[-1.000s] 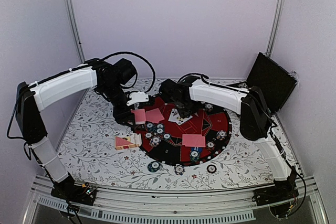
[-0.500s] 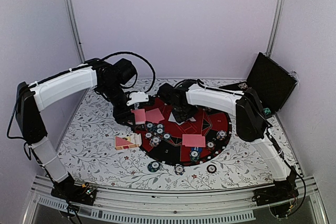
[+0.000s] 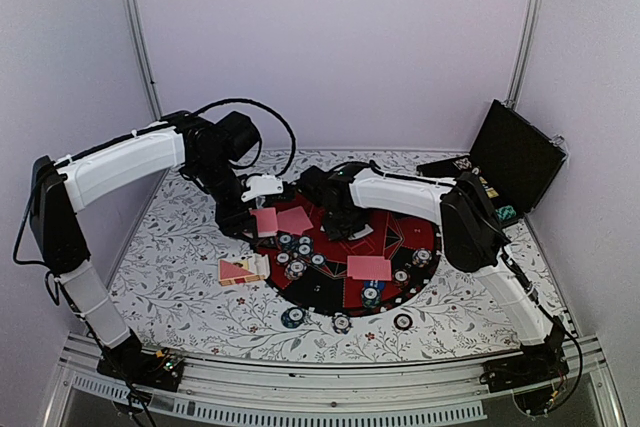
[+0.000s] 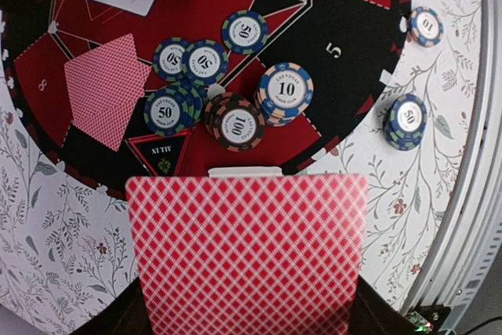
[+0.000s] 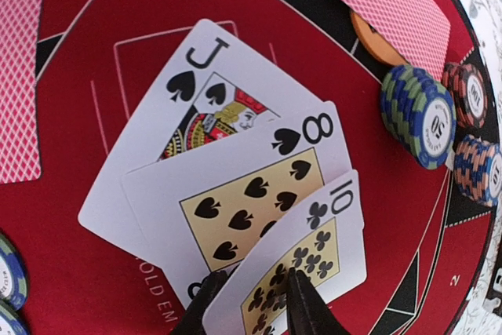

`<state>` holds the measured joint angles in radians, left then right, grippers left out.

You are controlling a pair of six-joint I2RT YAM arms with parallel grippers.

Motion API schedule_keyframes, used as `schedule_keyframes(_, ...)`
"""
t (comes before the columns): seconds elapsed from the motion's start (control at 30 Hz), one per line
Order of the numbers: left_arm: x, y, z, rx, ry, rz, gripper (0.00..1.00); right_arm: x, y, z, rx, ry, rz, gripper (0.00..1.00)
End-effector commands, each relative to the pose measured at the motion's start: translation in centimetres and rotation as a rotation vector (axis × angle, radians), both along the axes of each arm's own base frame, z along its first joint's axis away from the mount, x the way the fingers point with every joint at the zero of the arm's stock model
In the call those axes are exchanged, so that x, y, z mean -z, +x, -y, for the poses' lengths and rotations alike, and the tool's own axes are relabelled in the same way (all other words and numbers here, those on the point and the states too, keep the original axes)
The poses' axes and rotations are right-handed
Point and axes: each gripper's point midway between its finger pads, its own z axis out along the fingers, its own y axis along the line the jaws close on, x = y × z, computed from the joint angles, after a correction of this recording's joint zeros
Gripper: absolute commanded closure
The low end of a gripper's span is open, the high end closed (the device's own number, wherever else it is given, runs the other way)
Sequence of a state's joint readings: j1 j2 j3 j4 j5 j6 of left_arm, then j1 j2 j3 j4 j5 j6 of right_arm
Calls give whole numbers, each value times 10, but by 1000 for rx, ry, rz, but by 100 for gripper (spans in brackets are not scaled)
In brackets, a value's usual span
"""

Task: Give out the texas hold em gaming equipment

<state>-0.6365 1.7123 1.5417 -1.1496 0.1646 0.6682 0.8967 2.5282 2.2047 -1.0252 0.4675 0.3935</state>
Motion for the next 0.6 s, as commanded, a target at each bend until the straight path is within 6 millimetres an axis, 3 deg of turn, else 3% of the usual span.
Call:
schedule_keyframes(0.0,-9,1,-1,-9,-18,10,100,13,-9,-14,-20,70,-56,69)
schedule_keyframes(0.57,-9,0,0,-8,-19,11,100,-20,-11,-15,-11,347,-164,48)
